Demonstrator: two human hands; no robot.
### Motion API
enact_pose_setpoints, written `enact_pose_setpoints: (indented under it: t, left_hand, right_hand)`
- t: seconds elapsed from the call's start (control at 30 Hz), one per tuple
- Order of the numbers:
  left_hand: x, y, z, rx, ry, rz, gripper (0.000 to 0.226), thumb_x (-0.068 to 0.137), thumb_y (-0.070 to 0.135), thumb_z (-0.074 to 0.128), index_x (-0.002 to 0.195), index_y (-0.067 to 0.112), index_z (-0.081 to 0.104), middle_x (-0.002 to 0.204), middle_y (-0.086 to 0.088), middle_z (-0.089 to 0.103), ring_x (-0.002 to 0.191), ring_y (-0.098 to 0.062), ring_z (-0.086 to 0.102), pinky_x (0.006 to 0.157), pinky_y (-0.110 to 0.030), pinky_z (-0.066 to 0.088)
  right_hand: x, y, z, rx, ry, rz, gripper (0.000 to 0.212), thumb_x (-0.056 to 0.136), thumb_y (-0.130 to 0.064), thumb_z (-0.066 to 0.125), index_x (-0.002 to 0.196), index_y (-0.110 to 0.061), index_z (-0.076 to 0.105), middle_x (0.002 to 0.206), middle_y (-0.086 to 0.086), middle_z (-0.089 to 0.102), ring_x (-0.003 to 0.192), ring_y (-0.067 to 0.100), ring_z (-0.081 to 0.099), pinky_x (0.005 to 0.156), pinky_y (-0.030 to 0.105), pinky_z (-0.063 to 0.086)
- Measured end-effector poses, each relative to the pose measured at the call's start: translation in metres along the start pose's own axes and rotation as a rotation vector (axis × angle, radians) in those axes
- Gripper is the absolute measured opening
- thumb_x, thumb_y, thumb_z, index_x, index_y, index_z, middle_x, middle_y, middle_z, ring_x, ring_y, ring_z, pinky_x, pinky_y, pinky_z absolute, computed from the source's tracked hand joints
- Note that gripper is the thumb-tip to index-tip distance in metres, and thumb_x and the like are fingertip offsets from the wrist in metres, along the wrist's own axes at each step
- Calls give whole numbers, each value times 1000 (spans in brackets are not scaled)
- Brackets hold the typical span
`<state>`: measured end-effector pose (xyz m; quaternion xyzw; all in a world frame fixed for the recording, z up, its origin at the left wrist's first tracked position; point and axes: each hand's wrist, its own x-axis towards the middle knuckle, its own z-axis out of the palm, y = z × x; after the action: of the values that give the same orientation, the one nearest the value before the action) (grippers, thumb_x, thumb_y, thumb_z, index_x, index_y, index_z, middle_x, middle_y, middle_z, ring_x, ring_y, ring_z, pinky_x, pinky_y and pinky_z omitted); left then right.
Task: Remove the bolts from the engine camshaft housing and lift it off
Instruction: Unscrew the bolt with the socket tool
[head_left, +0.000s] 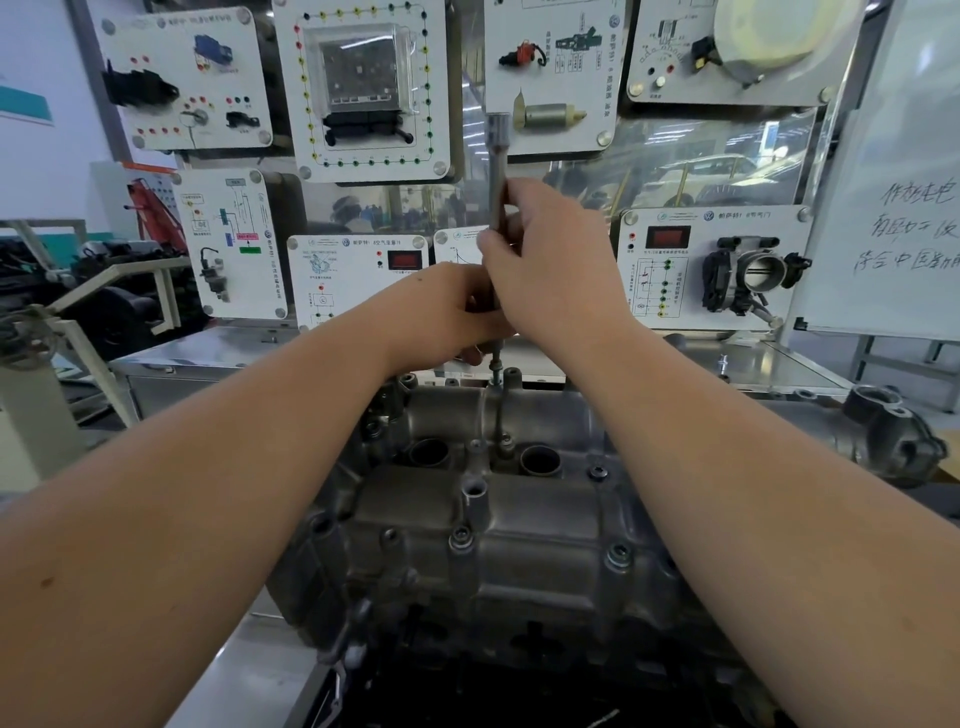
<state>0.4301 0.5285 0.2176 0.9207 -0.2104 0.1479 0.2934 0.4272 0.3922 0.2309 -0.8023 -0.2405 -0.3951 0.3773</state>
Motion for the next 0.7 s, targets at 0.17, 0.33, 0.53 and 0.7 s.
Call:
enact_pose_setpoints:
  t: [0.17,0.33,0.53,0.7]
  left_hand:
    - [-2,2,0,-22,-28,8,14,100,28,54,94,37,63,86,14,75,75,3,72,54,-9,47]
    - [-2,2,-2,21,-13,7,9,94,35,59,94,29,66,81,11,75,70,-2,73,66,-23,56]
    - [-2,5,1,56,-7,-13,20,98,28,49,83,35,60,74,14,73,65,-1,71,66,-22,53]
    - [-1,2,1,68,2,-13,20,102,33,47,92,28,63,79,9,73,66,-3,72,78,-31,56]
  right_hand:
    - [-1,2,0,45,5,30,17,95,-13,50,112,-14,50,68,-1,56,59,11,54,49,24,39]
    - [-3,-1,0,12,-26,-26,25,96,-21,58,120,-16,56,84,0,66,77,16,61,64,29,49]
    - [-1,1,2,-9,-71,-21,8,100,-18,49,107,-15,52,79,-2,59,71,9,54,55,22,37]
    - [-4,0,2,115,-63,-41,28,104,-41,45,111,-18,61,80,-8,66,77,9,61,68,29,46]
